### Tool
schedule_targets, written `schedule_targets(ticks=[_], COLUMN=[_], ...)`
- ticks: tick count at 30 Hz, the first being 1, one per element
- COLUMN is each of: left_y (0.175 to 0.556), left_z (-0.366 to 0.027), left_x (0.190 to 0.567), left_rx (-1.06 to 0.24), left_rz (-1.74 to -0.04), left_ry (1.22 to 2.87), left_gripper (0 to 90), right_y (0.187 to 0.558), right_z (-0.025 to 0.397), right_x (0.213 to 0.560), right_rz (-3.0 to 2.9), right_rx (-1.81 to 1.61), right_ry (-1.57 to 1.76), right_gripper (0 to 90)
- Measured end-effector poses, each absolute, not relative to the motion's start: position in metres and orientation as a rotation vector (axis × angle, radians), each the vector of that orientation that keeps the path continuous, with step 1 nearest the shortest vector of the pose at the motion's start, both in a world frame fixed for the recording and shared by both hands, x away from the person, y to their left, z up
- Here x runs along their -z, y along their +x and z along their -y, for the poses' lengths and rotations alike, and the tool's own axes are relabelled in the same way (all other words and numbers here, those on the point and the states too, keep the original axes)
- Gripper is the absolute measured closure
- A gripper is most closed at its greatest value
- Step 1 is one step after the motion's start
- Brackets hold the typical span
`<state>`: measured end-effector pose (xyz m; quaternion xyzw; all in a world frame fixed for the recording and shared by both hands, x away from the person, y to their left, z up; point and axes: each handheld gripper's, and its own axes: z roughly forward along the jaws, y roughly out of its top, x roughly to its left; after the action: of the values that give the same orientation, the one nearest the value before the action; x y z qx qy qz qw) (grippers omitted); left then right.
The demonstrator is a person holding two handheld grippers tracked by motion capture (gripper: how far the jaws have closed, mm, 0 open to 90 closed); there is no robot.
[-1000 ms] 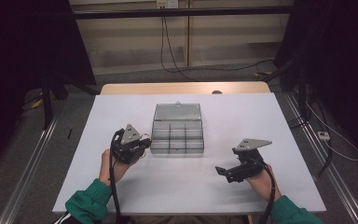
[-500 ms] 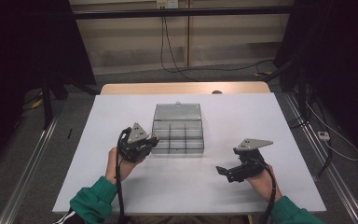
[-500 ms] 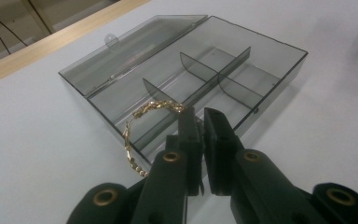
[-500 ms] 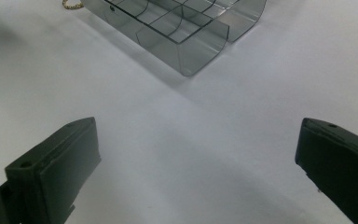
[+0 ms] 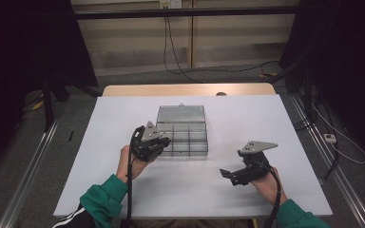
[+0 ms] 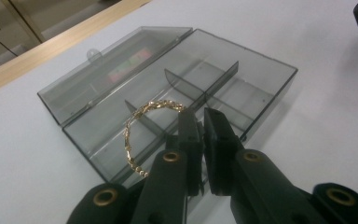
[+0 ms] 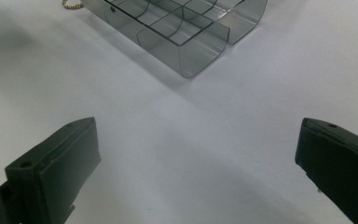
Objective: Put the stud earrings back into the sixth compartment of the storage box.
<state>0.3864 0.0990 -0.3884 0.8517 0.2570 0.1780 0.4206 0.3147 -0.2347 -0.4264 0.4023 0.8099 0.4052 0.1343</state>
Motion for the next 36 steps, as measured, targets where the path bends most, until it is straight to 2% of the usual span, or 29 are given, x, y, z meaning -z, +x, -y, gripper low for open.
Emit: schedule_targets(ticks=[36], left_y=[0.392], left_z=[-0.035], left_x=[0.392], left_rx=[-0.373], left_rz=[-0.505], left_ry=[2.127], left_gripper=[86.7], right_y=[0.314], right_z=[0.235], right_x=[0.425], right_rz=[-2.338], right_rx=[-1.177], right_ry=[1.154], right_gripper=[0.0])
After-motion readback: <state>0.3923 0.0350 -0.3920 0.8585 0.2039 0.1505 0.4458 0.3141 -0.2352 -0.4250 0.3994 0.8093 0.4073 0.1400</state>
